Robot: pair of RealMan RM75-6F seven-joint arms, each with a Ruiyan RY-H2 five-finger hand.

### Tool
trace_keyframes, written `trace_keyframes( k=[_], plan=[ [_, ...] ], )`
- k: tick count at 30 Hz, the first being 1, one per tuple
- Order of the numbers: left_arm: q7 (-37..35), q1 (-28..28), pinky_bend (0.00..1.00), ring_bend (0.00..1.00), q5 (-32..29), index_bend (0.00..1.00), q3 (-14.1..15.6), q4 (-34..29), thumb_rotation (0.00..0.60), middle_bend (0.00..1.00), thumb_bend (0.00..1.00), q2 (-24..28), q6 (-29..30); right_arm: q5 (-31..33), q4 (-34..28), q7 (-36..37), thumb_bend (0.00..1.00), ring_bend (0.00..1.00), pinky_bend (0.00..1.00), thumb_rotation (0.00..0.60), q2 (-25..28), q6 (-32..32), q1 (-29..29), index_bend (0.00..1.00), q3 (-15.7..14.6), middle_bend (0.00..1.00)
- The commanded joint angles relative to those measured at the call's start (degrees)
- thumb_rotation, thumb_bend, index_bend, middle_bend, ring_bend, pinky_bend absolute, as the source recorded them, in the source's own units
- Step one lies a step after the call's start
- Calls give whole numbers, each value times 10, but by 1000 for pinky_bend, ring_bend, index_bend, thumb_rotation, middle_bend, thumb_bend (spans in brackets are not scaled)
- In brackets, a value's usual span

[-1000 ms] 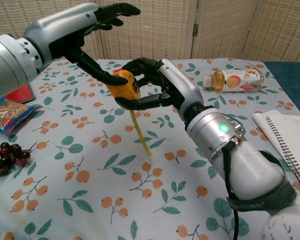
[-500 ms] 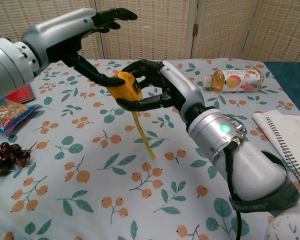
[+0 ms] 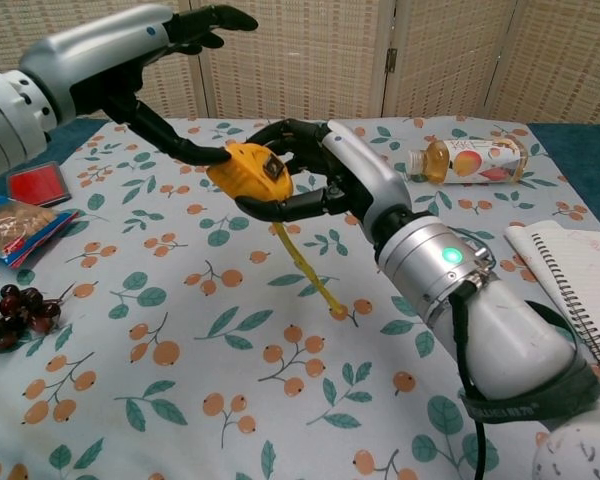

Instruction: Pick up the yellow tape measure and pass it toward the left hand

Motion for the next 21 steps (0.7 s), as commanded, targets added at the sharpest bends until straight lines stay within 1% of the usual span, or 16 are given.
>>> trace_keyframes(
  k=[1,9,16,21],
  plan=[
    [2,0,0,73,1,113,2,-2,600,31,448,3,0,0,0,0,383,391,80,600,0,1,0,586,1,473],
    [7,0,0,73,1,134,6,0,600,31,486,8,1,1,-2,-1,383,392,80,600,-1,3,-2,586,2,473],
    [15,-1,0,73,-1,244,12,-1,600,34,537,15,-4,2,-1,-1,383,392,80,600,-1,3,-2,586,5,473],
    [15,-1,0,74,-1,291,13,-1,600,48,560,17,-3,3,2,0,383,391,80,600,-2,2,-1,586,6,473]
  ],
)
